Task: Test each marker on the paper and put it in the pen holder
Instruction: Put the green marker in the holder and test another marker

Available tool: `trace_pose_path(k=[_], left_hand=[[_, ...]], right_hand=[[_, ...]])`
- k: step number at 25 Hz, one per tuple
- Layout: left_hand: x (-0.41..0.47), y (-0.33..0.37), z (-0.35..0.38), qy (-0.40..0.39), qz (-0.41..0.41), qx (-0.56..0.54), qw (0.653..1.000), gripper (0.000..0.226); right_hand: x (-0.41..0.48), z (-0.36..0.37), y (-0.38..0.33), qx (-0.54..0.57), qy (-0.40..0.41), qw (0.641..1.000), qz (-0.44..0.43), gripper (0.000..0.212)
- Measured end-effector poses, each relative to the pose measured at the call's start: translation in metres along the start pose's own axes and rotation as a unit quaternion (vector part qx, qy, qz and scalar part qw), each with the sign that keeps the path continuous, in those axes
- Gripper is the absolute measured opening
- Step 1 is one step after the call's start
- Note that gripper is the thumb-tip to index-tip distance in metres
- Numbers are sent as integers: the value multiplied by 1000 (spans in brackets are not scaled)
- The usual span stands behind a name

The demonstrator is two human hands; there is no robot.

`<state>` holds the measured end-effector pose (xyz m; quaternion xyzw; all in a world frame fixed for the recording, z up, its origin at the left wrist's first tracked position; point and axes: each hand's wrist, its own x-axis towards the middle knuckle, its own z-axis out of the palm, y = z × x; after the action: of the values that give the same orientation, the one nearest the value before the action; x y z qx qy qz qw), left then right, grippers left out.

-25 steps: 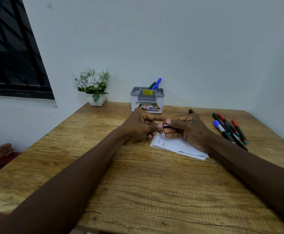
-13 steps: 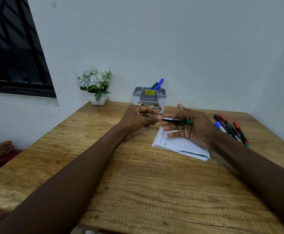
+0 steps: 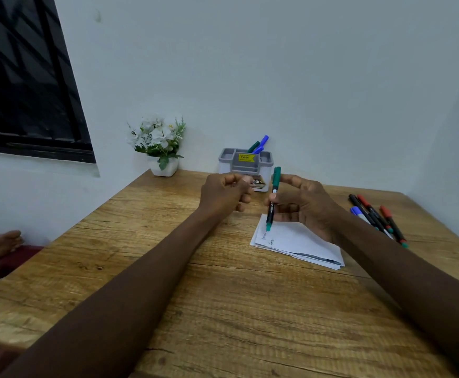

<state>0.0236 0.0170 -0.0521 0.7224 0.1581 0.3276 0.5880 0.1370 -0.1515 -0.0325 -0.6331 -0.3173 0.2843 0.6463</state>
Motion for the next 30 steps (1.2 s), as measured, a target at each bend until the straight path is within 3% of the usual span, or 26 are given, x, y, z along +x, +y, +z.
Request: trace_pose_path(k=[1,3,6,10,13,17,23,30], left_hand=[[0,-3,0,-1,34,95,995,13],[-3,-6,3,-74,93,248,962,15],[-5,-6,8,-168,93,321,928,18],[-3,-8,6,-176,99,320,926,15],[-4,-6,7,-187,101,319,924,15],[-2,-7,7,-191,112,320,921,15],[-1,-10,7,-198,114,303,925,15],[1,-11,8,-197,108,301,927,15]], right_hand=[[2,-2,-1,4,27,1000,-9,61],[6,-8,-1,-34,64,997,-32,75],[16,-14,-4,-73,118,987,-83,82],[40,-9,-12,-153,207,943,-209,79],[63,-6,-26,-142,268,909,-284,75],[100,-14,-33,-178,321,874,-319,73],[145,-24,-26,-187,340,875,-289,71],[170,-29,-10,-241,286,900,-223,53]])
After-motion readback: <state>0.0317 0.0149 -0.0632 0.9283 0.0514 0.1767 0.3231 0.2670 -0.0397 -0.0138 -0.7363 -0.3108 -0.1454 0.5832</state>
